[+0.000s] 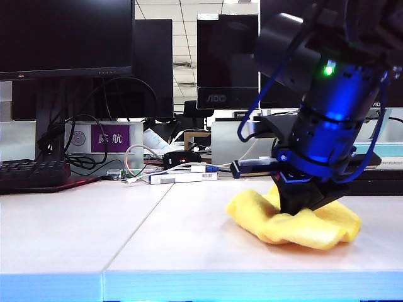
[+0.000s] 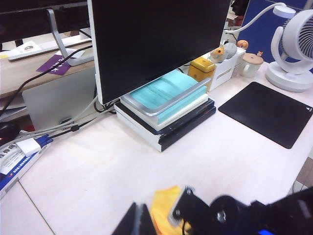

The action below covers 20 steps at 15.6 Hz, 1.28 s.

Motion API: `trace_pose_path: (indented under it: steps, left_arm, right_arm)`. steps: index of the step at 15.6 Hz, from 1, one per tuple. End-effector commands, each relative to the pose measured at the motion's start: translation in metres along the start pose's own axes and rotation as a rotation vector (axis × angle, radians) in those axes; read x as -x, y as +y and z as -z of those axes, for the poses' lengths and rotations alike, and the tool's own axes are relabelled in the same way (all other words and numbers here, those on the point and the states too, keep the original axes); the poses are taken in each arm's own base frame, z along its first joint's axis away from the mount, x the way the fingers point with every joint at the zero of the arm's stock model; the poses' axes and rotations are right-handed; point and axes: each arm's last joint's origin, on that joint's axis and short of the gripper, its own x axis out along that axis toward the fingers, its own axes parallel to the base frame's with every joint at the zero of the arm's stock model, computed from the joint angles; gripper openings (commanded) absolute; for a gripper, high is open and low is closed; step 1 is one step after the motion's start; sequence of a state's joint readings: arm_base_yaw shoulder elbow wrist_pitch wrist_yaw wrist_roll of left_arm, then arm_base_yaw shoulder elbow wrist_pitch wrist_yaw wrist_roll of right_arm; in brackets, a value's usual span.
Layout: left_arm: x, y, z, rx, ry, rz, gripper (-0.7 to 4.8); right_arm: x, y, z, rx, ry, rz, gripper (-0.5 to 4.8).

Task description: Wipe the table from back to front using the rag.

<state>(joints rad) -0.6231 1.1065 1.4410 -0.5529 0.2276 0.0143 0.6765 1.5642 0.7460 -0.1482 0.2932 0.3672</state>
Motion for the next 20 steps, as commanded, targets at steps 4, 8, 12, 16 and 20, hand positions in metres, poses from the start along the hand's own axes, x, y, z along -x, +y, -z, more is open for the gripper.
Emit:
trace_pose_path:
  steps: [4, 8, 12, 16, 20]
  left_arm:
    - [0.002, -0.001, -0.001, -0.006, -0.005, 0.005, -0.03]
    - [0.002, -0.001, 0.0, -0.002, 0.011, 0.006, -0.03]
    - [0.002, -0.001, 0.003, 0.005, 0.041, 0.006, -0.03]
    - [0.002, -0.001, 0.004, 0.006, 0.044, 0.006, -0.03]
    - [0.002, -0.001, 0.006, 0.011, 0.064, 0.007, -0.03]
  right_arm:
    - [-0.032, -0.008, -0.009, -0.072, -0.112, -0.002, -0.06]
    - [-0.046, -0.007, -0.009, -0.035, -0.142, 0.0, -0.06]
    - [-0.068, -0.024, -0.019, -0.072, -0.249, 0.025, -0.06]
    - [-0.09, -0.025, -0.046, -0.07, -0.274, 0.039, -0.06]
    - [-0.116, -0.025, -0.072, -0.079, -0.302, 0.053, -0.06]
